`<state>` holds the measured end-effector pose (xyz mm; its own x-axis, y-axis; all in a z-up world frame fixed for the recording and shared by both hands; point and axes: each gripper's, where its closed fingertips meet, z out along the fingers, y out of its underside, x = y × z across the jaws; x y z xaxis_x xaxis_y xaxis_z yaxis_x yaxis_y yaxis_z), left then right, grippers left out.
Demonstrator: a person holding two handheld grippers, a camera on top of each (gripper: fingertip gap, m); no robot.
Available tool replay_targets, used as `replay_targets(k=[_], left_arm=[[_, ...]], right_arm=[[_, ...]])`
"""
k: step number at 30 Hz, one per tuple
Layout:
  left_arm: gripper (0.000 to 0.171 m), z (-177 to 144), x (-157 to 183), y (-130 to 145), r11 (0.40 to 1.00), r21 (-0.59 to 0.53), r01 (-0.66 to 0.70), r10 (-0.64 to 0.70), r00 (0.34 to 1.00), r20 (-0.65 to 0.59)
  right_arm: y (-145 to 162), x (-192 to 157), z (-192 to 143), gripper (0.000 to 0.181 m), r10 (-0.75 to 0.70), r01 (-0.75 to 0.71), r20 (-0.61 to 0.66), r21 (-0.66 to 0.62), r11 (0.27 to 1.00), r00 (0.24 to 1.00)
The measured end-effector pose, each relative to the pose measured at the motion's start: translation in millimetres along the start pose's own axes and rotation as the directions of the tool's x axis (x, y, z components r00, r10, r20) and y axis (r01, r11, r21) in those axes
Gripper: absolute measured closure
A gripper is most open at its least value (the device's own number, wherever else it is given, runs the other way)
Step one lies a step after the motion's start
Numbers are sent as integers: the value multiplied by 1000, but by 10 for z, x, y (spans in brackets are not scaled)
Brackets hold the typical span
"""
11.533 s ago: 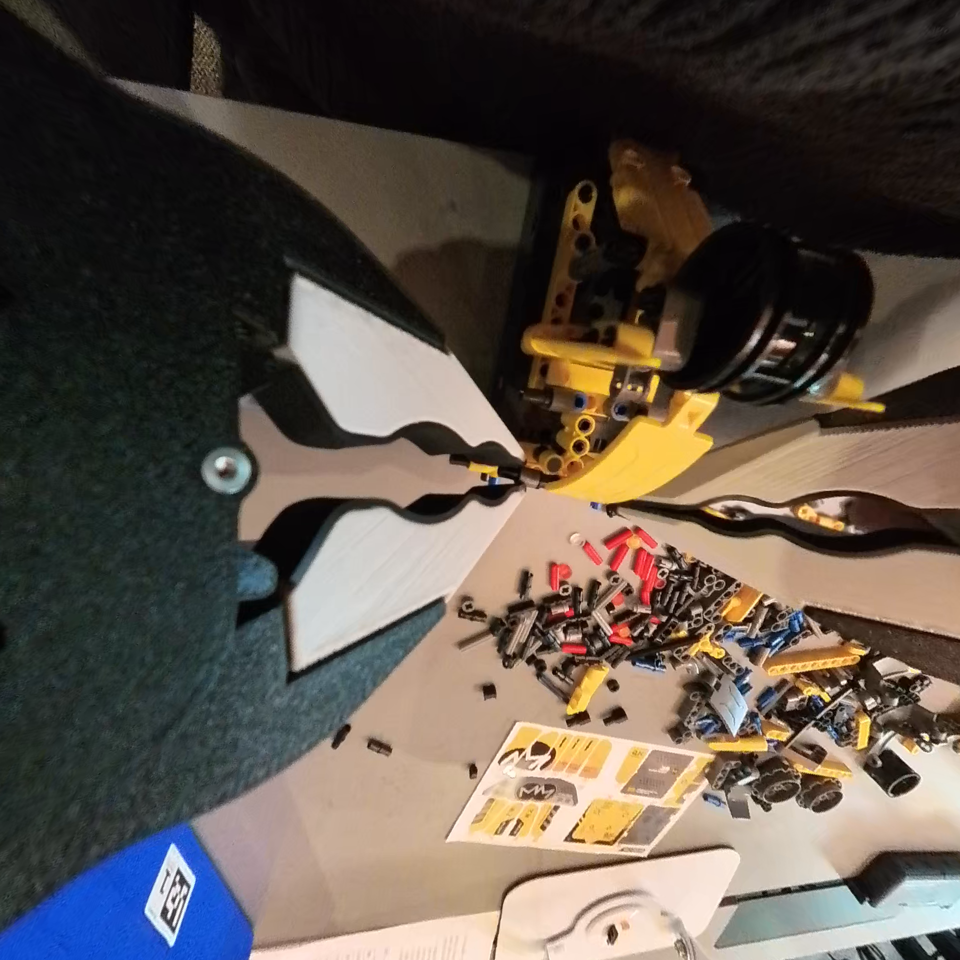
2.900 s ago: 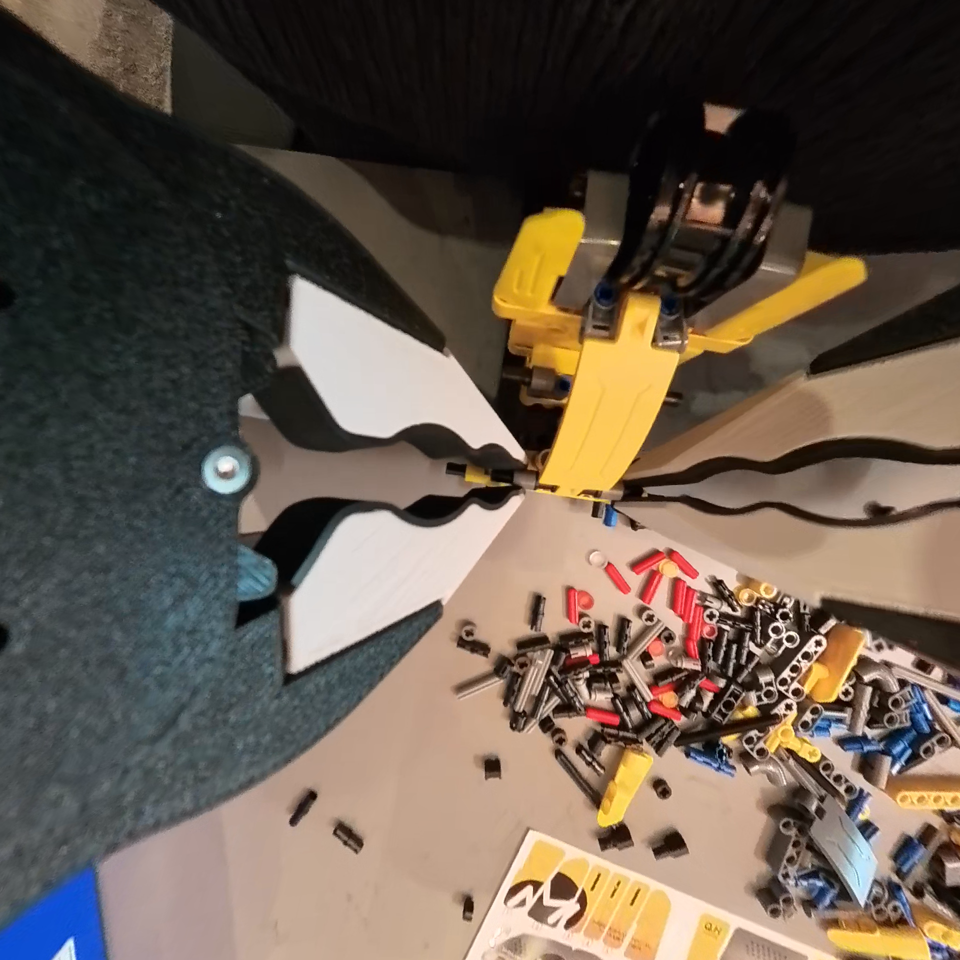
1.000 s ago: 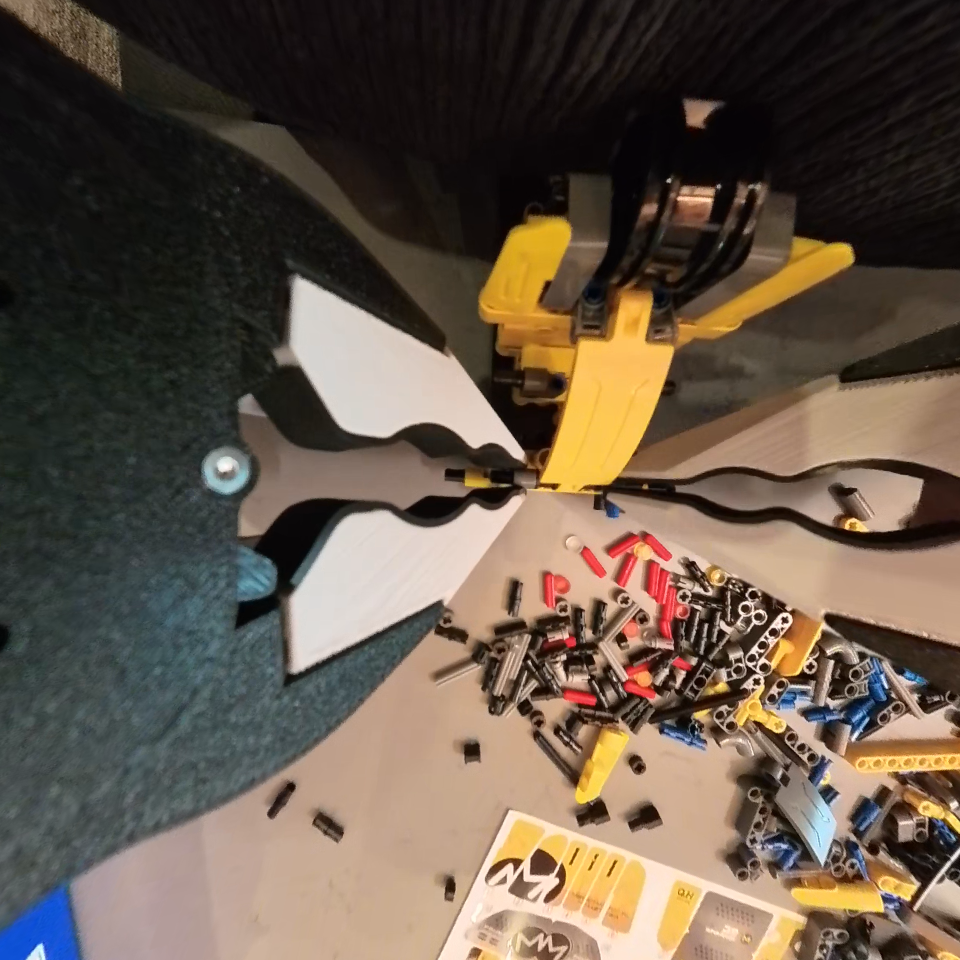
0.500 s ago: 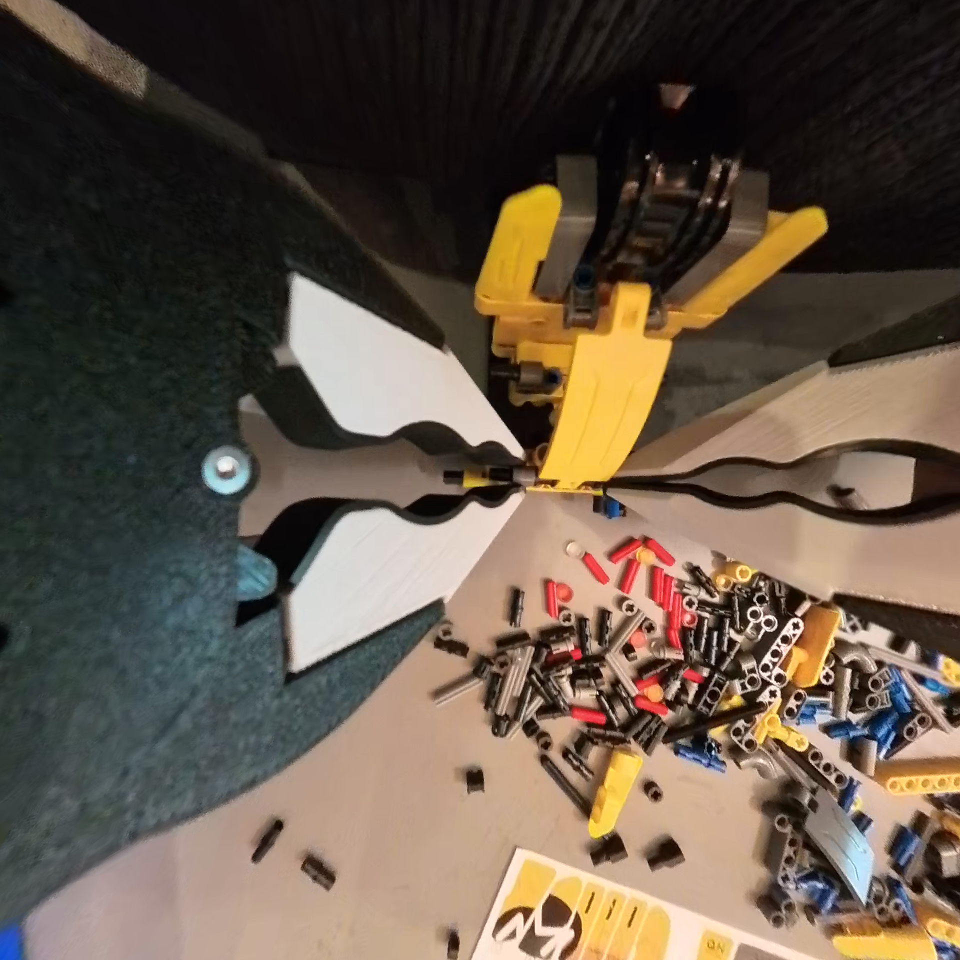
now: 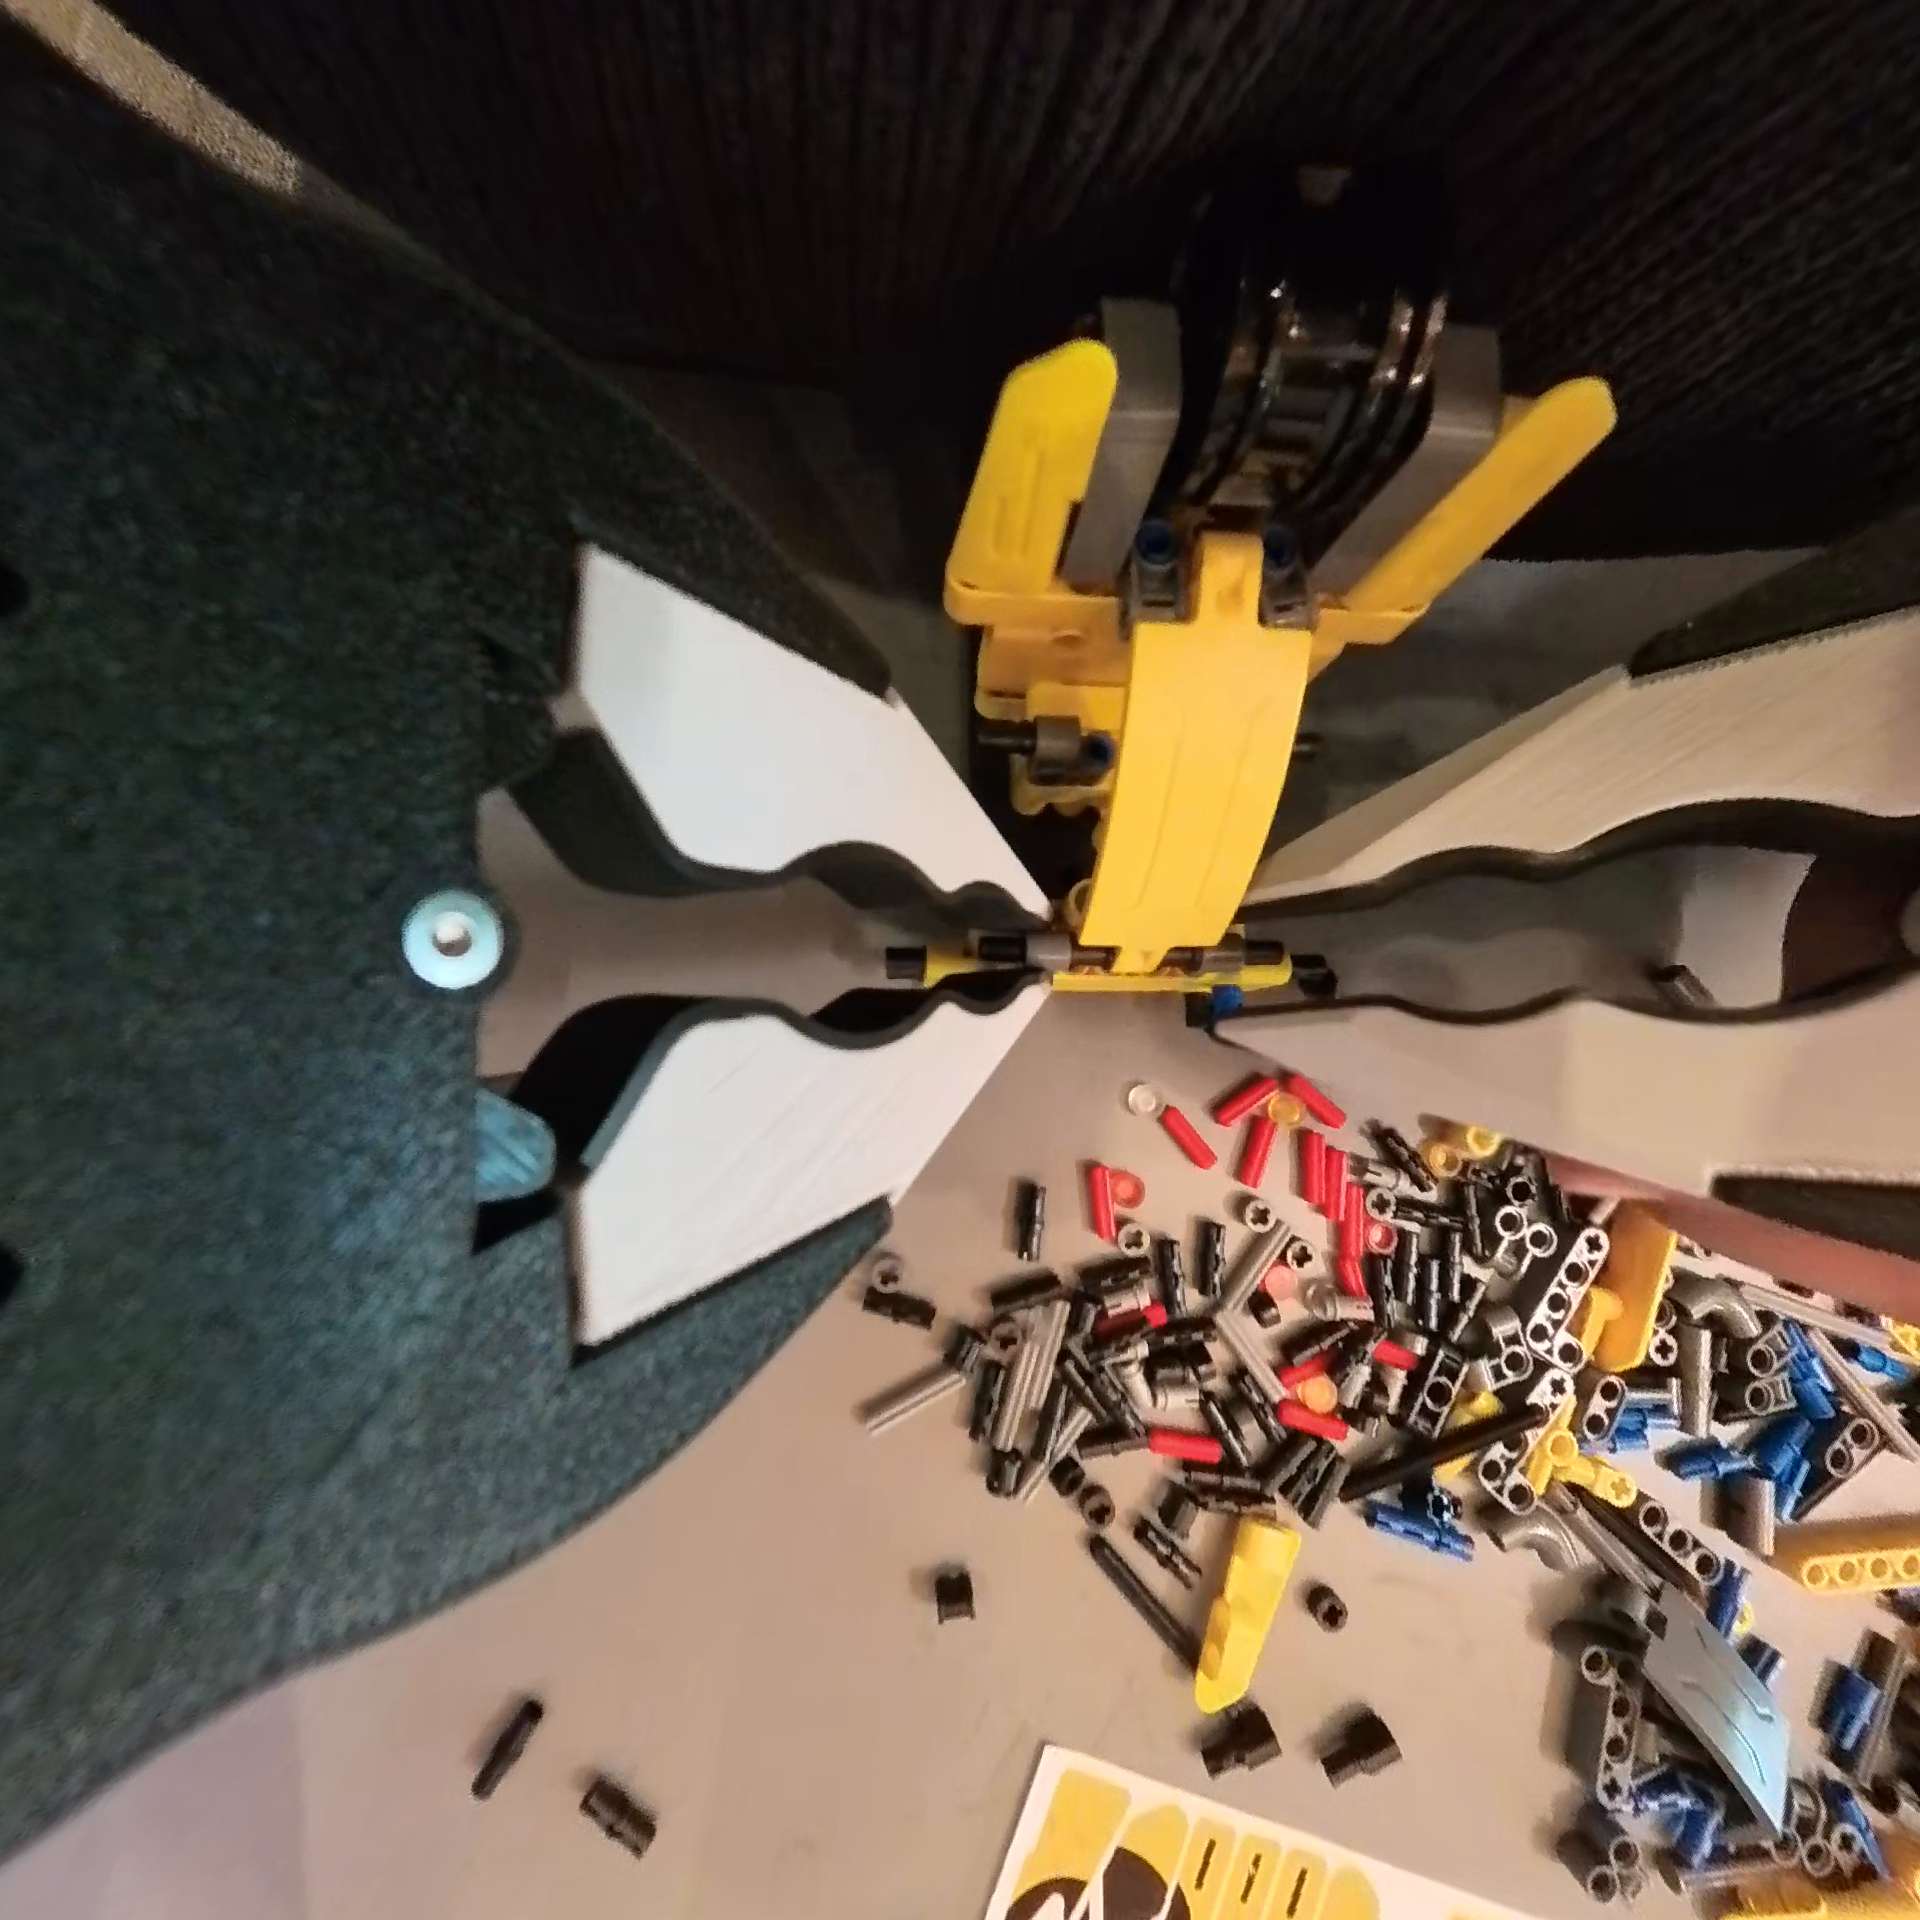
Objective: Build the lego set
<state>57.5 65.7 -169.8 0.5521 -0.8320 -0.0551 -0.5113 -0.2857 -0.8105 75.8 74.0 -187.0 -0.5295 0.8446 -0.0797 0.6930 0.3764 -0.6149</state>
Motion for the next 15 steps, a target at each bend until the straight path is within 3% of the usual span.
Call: replay_targets(k=[5,15], left_arm=[[168,8,58,-6,1000,10,-23,23,999,-26],[160,1,17,7,1000,16,-27,27,999,-25]], right_arm=[[1,-1,1,175,-9,9,-5,-9,1000,1000],[-3,-4,0,174,-3,3,40,7,1000,999]])
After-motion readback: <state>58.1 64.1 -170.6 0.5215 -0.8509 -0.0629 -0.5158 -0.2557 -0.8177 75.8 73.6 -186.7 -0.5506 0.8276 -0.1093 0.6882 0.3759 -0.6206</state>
